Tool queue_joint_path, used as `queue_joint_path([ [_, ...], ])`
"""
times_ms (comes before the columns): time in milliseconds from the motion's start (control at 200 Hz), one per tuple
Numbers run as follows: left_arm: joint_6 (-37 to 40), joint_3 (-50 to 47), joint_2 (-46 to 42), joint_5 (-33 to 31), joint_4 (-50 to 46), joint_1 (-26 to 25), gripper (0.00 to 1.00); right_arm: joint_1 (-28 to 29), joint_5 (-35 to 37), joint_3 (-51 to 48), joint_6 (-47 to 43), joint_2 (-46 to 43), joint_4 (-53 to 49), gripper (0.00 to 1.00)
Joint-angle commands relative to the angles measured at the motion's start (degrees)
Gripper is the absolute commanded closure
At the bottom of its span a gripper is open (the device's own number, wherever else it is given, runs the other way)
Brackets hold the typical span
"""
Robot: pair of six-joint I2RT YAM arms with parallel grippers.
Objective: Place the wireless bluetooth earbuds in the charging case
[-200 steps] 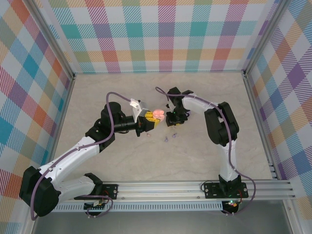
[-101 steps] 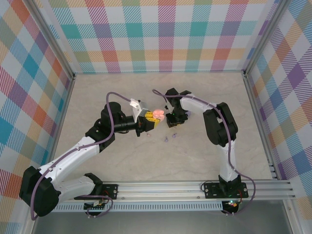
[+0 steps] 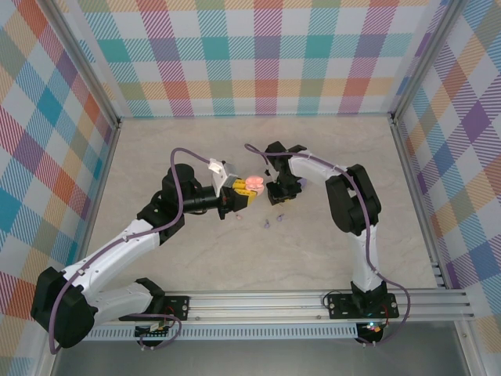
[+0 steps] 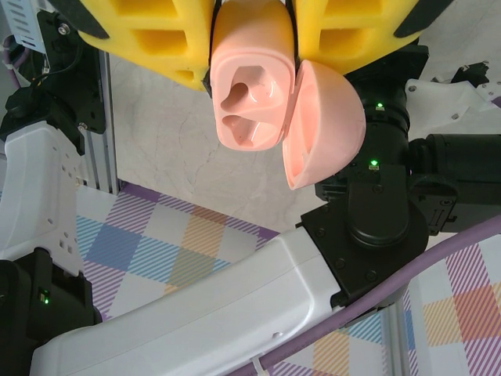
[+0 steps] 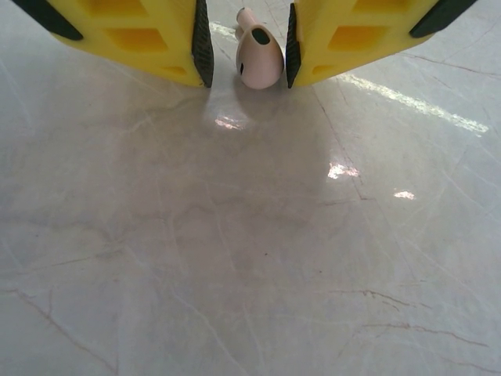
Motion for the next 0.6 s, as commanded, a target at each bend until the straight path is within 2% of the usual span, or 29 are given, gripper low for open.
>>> queue_joint_path([
  [0,-0.48,-0.23,-1.44,-0.21,0.20,-0.63,0.81,0.73,-0.52,1.15,0.68,2.67,-1.63,0.67],
  [255,-0.49,-0.30,-1.40,-0.17,0.16,-0.59,0.81,0.89,-0.07,1.85,1.07,3.82,-1.91,0.69],
  [595,-1.12,-0.36,-0.81,-1.16,-0.61,-0.63,0.81,-0.24,-1.56,0.78,4.61,2.54,0.21,0.79],
])
